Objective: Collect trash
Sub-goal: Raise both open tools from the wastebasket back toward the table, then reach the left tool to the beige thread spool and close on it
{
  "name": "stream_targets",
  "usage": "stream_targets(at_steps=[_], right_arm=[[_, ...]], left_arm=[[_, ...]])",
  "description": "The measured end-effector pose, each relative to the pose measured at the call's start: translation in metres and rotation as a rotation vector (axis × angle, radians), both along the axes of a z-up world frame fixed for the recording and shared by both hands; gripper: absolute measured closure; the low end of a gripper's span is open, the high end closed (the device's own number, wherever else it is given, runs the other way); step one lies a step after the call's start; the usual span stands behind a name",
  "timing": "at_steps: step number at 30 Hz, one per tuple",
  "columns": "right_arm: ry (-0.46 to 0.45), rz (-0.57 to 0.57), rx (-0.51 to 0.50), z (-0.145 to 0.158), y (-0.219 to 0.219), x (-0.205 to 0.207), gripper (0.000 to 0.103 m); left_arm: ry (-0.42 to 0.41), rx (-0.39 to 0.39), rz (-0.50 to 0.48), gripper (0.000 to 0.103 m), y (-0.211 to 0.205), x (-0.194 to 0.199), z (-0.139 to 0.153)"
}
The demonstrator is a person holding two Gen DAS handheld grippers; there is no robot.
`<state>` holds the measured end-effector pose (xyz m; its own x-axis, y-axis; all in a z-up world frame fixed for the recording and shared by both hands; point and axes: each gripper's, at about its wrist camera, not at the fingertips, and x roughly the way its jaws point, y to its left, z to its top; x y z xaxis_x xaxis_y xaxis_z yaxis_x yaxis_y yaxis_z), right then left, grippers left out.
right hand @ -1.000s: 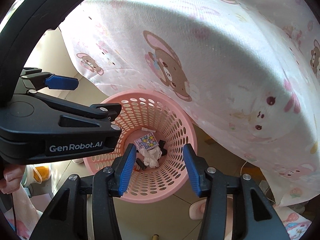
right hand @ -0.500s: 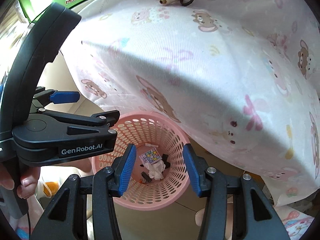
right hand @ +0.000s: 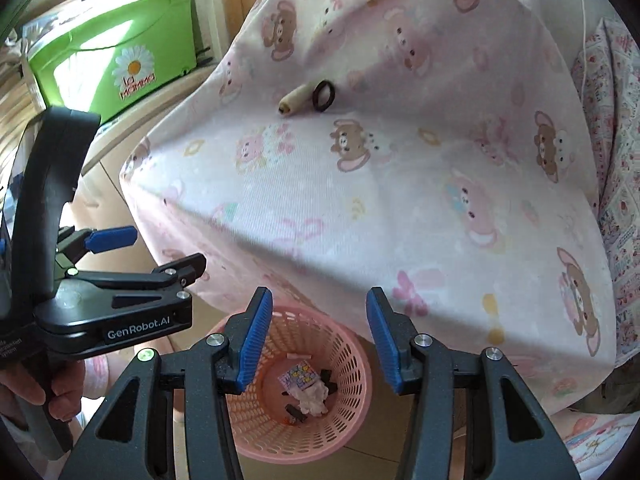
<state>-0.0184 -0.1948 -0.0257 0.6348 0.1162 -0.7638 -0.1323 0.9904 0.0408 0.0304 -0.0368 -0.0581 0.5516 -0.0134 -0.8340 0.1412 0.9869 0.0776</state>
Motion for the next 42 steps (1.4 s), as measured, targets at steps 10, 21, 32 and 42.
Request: stream_targets(at_steps=[10, 21, 32, 42], right_arm=[[-0.072, -0.060, -0.014, 0.016, -0.010, 0.005, 0.048], [-0.236, -0.146, -0.030, 0.092, -0.050, 0.044, 0.041], [-0.319, -0.194, -0.044, 0.150, -0.090, 0.106, 0.041], [-0.193, -0.253, 0.029, 0.086, -0.116, 0.109, 0.041]], left_arm=[[-0.137, 0.004, -0.020, 0.021, -0.001, -0.007, 0.023], [-0.255, -0.018, -0.069, 0.021, -0.011, 0.040, 0.103], [-0.373, -0.038, -0.037, 0.018, 0.000, 0.104, 0.171], [-0.329, -0.037, 0.000, 0.007, 0.011, 0.115, 0.112]])
